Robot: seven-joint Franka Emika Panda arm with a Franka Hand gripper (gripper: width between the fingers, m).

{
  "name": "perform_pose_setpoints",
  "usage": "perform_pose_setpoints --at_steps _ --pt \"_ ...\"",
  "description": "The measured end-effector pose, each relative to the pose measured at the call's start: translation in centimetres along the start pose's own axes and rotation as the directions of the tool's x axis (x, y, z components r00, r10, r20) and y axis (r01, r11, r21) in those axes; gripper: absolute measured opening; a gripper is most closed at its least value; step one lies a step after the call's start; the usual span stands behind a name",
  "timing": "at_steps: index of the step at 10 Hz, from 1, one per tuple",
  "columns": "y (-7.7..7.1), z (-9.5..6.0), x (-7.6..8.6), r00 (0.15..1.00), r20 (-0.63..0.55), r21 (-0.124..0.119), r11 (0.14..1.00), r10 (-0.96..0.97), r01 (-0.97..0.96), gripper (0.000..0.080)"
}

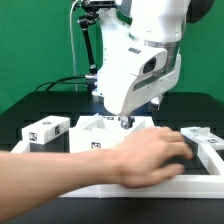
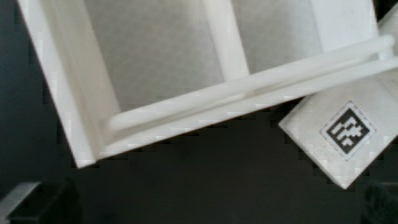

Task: Assemble cabinet

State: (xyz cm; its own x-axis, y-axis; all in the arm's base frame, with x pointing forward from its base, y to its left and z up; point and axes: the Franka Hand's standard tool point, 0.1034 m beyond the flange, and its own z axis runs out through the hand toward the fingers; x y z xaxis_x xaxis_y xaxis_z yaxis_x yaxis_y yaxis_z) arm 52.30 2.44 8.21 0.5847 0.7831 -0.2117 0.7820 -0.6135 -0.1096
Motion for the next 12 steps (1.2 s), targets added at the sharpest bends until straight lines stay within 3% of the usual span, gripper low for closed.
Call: perform_pose_setpoints --at_steps 10,11,12 --pt "-0.05 0.01 0.04 1.000 -0.001 0.000 1.000 -0.001 0.001 0.0798" --pt "-0.05 0.09 -0.04 1.000 -0.008 -0.005 1.000 -0.014 0.014 0.0798" --pt "-0.43 0.51 -0.74 0.998 -0.042 -0.034 0.998 -0.055 0.054 0.0798"
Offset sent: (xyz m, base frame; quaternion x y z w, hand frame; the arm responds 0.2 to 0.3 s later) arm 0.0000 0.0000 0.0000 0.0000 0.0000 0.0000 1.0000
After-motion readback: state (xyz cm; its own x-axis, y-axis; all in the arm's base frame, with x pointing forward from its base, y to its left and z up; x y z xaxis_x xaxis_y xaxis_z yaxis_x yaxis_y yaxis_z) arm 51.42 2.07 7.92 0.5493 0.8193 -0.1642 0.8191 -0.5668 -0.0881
